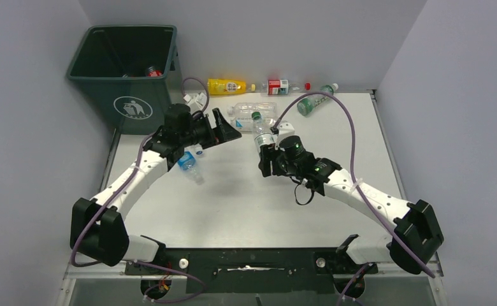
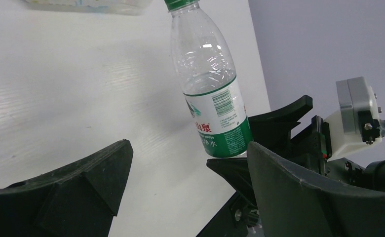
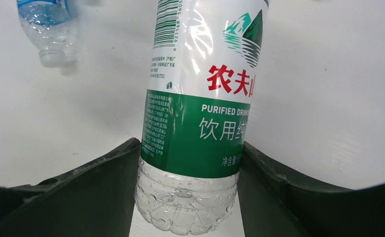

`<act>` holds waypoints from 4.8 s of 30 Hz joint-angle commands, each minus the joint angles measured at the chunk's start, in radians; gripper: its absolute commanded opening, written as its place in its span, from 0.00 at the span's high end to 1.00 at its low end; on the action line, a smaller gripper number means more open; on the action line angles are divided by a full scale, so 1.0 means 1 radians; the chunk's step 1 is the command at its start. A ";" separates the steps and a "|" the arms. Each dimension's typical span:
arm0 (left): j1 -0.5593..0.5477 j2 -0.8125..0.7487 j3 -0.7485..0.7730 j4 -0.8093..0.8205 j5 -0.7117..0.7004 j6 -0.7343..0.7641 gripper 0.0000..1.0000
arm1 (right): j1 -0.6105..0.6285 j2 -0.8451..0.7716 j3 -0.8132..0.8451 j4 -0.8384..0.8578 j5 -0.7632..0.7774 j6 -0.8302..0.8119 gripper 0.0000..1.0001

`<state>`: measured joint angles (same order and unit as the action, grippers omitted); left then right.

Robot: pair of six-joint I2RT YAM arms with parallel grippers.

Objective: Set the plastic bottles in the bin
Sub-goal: Pick up the plastic bottle at the center of the board, then place the plastic bottle in the trash bin, then pick up the plastic bottle at the center of the board.

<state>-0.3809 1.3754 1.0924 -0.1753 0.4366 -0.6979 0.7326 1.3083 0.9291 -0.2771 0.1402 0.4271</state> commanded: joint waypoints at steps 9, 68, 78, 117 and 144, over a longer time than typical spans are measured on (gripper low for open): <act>-0.090 0.046 -0.050 0.329 0.059 -0.203 0.13 | 0.019 -0.095 -0.014 0.175 -0.080 -0.005 0.37; 0.512 0.257 0.757 0.085 0.199 -0.060 0.51 | 0.155 -0.249 -0.033 0.018 0.069 0.069 0.02; 0.663 0.469 1.038 0.161 0.192 -0.110 0.50 | 0.166 -0.221 -0.051 0.007 0.052 0.099 0.02; 0.404 -0.107 0.488 -0.330 -0.206 0.166 0.15 | 0.178 -0.127 -0.085 0.064 -0.015 0.102 0.04; 0.288 -0.287 0.003 -0.247 -0.359 0.143 0.14 | 0.172 0.534 0.327 0.377 -0.309 -0.099 0.33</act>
<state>-0.1074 1.1507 1.0760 -0.4854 0.0971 -0.5621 0.9039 1.7767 1.1694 -0.0402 -0.0925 0.3698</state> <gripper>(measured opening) 0.855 0.678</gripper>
